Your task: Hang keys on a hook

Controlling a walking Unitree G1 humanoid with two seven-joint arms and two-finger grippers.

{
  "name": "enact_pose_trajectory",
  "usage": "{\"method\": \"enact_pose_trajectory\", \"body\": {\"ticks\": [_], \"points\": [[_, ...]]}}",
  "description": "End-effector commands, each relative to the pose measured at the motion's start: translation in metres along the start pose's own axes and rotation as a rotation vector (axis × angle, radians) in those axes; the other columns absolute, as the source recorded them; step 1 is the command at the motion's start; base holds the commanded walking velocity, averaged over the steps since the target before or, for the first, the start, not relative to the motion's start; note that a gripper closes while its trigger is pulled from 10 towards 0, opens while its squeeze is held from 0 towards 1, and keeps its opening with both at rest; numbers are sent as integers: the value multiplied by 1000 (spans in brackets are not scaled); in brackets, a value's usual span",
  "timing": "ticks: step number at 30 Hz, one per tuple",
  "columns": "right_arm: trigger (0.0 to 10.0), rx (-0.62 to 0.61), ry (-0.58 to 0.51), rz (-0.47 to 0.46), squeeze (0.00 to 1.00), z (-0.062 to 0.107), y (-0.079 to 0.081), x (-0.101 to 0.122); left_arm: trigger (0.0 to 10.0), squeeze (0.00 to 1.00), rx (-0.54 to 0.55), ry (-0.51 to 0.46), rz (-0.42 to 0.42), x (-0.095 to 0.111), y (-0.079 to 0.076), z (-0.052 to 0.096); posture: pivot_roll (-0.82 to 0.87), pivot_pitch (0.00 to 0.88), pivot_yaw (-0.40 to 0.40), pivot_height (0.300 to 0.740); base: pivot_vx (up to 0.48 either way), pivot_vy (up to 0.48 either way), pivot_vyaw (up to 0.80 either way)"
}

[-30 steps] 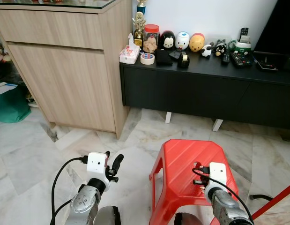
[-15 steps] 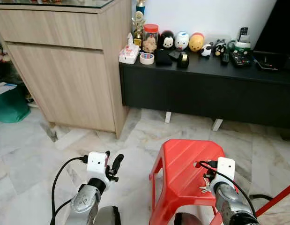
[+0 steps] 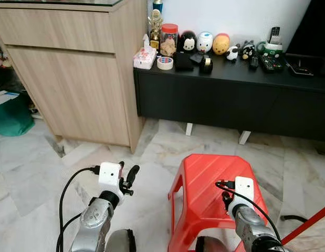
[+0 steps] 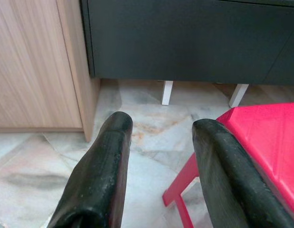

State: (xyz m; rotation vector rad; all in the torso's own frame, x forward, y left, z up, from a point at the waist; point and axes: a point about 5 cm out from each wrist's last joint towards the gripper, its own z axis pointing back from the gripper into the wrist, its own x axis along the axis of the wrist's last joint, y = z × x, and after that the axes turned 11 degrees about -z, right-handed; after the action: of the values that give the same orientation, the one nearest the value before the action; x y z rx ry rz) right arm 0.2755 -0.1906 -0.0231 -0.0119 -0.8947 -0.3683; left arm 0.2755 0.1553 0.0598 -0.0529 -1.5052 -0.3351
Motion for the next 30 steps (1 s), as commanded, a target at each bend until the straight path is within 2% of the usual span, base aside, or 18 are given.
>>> {"method": "enact_pose_trajectory", "body": {"ticks": [1, 5, 12, 16, 23, 30], "points": [[10000, -7, -28, -22, 0, -1, 1, 5, 10000, 0, -8, 8, -13, -3, -3, 3, 21, 66, -55, 606, 0, 0, 0], [10000, -30, -66, -82, 0, 0, -3, 10, 10000, 0, -7, 20, -8, -6, -4, 8, 20, 79, -55, 606, 0, 0, 0], [10000, -35, -26, -107, 0, 2, -6, -3, 10000, 0, -8, 31, -6, -10, -6, 14, 18, 91, -53, 606, 0, 0, 0], [10000, -83, -20, -152, 0, 2, -13, -6, 10000, 0, -10, 38, -4, -11, -6, 17, 20, 95, -53, 606, 0, 0, 0], [10000, -109, -25, -168, 0, 4, -19, -9, 10000, 0, -6, 48, -6, -13, -5, 21, 24, 97, -51, 606, 0, 0, 0], [10000, -102, 3, -165, 0, 4, -17, -15, 10000, 0, -4, 52, -9, -13, -4, 23, 27, 98, -49, 606, 0, 0, 0]]}}
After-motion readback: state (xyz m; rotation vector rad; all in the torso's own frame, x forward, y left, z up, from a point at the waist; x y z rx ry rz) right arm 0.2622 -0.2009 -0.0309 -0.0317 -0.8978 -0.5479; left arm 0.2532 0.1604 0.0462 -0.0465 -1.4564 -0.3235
